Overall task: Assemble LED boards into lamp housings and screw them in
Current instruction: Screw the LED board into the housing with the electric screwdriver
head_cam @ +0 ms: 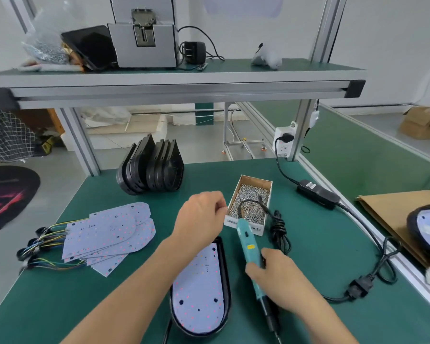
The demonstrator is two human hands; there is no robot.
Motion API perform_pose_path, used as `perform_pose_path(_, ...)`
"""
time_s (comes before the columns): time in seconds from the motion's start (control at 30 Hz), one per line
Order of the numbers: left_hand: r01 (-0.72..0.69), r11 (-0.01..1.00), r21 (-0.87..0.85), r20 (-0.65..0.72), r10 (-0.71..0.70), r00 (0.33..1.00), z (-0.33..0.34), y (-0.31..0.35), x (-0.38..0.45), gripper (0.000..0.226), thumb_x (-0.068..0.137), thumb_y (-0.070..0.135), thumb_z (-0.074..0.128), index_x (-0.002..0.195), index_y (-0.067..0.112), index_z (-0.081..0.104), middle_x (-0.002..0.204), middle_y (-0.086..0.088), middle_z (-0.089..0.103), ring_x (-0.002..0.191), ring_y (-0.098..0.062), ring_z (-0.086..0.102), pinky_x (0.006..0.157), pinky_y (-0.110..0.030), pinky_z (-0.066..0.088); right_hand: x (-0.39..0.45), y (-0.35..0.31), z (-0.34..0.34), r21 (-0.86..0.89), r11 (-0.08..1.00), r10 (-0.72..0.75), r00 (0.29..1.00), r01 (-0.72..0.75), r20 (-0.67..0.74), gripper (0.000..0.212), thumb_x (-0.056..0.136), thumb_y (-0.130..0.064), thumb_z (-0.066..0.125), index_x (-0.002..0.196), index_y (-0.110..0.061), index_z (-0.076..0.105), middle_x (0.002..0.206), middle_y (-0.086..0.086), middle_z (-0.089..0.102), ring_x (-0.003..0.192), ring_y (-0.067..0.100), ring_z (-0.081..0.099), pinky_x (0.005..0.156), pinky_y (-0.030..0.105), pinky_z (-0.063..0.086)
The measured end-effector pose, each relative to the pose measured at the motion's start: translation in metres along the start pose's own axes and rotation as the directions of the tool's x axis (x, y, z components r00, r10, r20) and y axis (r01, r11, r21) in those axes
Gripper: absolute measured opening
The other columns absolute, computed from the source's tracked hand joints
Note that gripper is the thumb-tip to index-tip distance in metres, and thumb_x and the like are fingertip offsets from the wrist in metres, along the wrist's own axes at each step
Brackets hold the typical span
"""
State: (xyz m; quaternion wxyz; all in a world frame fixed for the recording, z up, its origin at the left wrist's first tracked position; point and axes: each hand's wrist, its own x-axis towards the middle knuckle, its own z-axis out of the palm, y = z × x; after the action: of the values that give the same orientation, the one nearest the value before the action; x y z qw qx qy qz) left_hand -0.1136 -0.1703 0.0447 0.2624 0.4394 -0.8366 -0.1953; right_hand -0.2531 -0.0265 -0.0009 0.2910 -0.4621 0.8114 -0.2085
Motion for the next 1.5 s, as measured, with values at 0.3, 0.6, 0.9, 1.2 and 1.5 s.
perform_pose_path(0.3,-0.124,0.973,0.193,0.362,0.047,0.931,0.041,0.024,0.076,0.015,0.095,0.013,0.065,0.101,0.018,0.077,0.108,-0.006,0.074,0.097,-0.028,0.070,0.088,-0.042,0.059,0.009,0.025,0.011,0.980,-0.039,0.055,0.980,0.193,-0.190,0.036,0.082,-0.024,0.070,0.113,-0.006,0.067,0.066,0.010,0.045,0.049,0.019,0.040,0.041,0.026,0.037)
perform_pose_path(0.6,-0.172,0.947,0.271,0.483,0.021,0.875,0.092,0.027,0.087,0.007,0.089,-0.001,0.064,0.093,0.001,0.069,0.095,-0.015,0.070,0.089,-0.033,0.070,0.077,-0.045,0.061,0.014,0.024,0.012,0.946,-0.218,0.196,0.960,0.240,-0.198,0.020,0.093,-0.016,0.060,0.112,-0.010,0.064,0.065,0.007,0.042,0.048,0.018,0.039,0.045,0.026,0.038)
perform_pose_path(0.9,-0.180,0.907,0.380,0.465,-0.019,0.885,0.101,0.026,0.086,0.023,0.093,-0.002,0.056,0.080,0.013,0.044,0.084,-0.004,0.049,0.078,-0.027,0.055,0.055,-0.035,0.038,0.019,0.027,0.015,0.957,-0.150,0.188,0.958,0.247,-0.218,0.011,0.100,-0.013,0.053,0.109,-0.012,0.061,0.064,0.007,0.042,0.049,0.019,0.039,0.047,0.026,0.036)
perform_pose_path(1.2,-0.191,0.914,0.358,0.529,-0.029,0.848,0.098,0.028,0.085,0.018,0.092,-0.005,0.046,0.091,0.012,0.047,0.085,-0.003,0.048,0.080,-0.026,0.052,0.060,-0.037,0.040,0.019,0.026,0.016,0.963,-0.054,0.158,0.954,0.264,-0.253,0.011,0.101,-0.010,0.053,0.110,-0.010,0.061,0.063,0.010,0.043,0.049,0.021,0.038,0.044,0.027,0.036)
perform_pose_path(1.5,-0.072,0.982,0.177,0.426,-0.011,0.905,0.100,0.015,0.086,0.014,0.097,0.002,0.047,0.087,0.009,0.054,0.095,-0.012,0.064,0.078,-0.027,0.061,0.057,-0.038,0.048,0.020,0.026,0.016,0.962,-0.071,0.142,0.958,0.262,-0.250,0.011,0.101,-0.011,0.054,0.110,-0.010,0.061,0.064,0.009,0.043,0.049,0.020,0.039,0.044,0.026,0.038)
